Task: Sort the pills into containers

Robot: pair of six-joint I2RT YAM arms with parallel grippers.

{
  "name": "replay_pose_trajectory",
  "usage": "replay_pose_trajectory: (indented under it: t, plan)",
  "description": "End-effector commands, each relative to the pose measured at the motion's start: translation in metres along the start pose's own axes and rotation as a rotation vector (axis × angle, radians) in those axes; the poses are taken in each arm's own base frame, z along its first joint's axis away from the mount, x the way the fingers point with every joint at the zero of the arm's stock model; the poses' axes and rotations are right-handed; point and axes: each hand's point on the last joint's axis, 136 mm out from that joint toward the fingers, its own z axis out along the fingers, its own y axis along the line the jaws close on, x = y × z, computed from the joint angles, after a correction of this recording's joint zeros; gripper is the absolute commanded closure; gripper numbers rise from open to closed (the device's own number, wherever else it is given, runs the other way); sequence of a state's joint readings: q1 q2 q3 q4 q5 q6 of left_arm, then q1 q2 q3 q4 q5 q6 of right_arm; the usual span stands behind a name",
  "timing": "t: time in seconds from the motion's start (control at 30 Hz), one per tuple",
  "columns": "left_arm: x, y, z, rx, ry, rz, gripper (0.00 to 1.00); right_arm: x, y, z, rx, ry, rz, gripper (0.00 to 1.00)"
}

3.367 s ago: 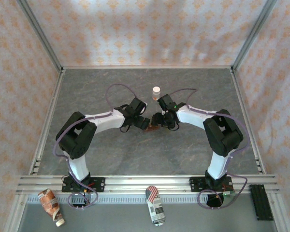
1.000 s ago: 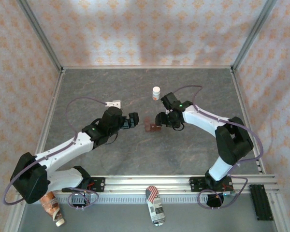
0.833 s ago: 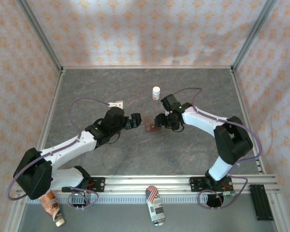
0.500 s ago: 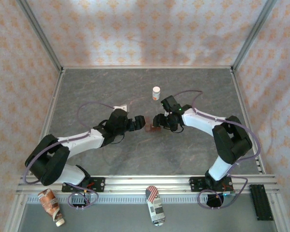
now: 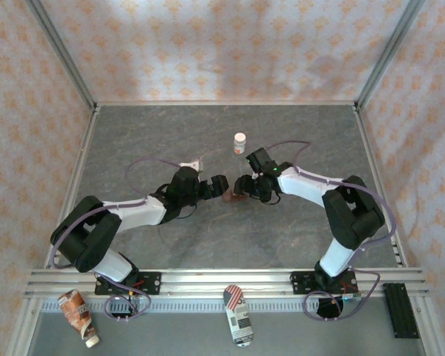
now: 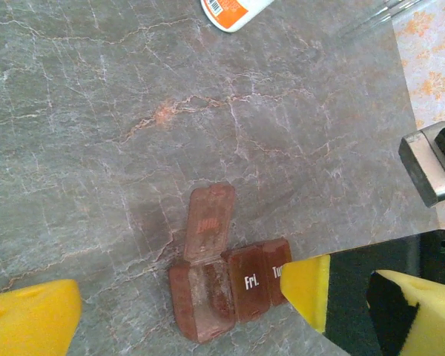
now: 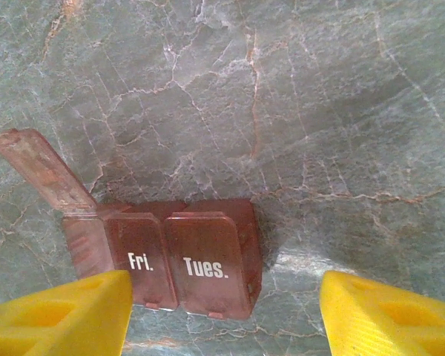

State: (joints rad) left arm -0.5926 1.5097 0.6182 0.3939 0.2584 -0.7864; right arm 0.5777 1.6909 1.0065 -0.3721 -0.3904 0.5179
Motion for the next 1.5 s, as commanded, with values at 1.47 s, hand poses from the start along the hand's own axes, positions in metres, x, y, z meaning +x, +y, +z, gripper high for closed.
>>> replay_pose_trajectory:
  t: [1.47]
  plan:
    - [-0.106, 0.038, -0.089, -0.243, -0.382, 0.021, 0.0, -0.209, 0.041, -0.04, 0.328, -0.26, -0.244, 0.05]
